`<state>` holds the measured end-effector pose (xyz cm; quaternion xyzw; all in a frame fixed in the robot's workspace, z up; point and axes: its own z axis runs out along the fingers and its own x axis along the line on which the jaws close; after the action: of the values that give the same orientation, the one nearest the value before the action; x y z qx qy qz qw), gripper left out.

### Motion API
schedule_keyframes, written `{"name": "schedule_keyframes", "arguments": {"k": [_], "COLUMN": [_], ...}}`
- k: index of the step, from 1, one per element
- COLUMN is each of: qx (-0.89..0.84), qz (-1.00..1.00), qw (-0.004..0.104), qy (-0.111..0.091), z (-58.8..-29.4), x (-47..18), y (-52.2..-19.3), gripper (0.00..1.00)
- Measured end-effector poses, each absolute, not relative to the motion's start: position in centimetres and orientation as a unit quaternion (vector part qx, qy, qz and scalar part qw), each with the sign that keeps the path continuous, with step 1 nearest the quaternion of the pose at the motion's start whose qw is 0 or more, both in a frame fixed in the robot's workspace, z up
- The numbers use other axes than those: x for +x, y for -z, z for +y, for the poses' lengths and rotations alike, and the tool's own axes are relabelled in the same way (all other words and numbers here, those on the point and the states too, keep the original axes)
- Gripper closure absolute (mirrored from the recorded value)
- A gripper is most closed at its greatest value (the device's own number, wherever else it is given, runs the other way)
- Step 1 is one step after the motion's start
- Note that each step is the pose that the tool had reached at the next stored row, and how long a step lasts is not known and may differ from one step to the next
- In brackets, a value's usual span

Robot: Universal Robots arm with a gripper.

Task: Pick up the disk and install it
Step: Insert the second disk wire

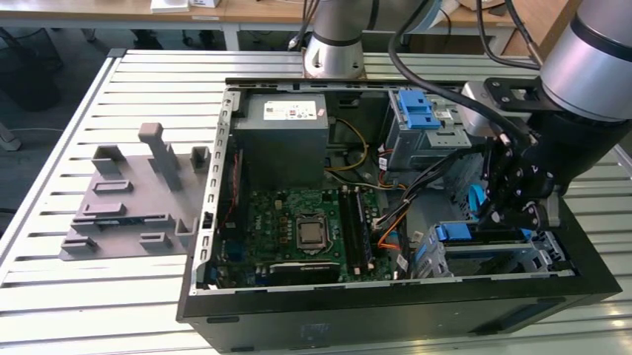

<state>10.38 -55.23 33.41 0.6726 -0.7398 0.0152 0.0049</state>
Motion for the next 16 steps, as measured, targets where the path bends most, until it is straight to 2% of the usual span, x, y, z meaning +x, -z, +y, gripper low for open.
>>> {"name": "schedule_keyframes", "arguments": {"k": [16], "qx": [0.673], "qz": [-0.74], "qw": [0.005], "qy": [-0.015], "z": [-55.35], "x": [10.52], "y": [-32.93], "gripper": [0.84]}}
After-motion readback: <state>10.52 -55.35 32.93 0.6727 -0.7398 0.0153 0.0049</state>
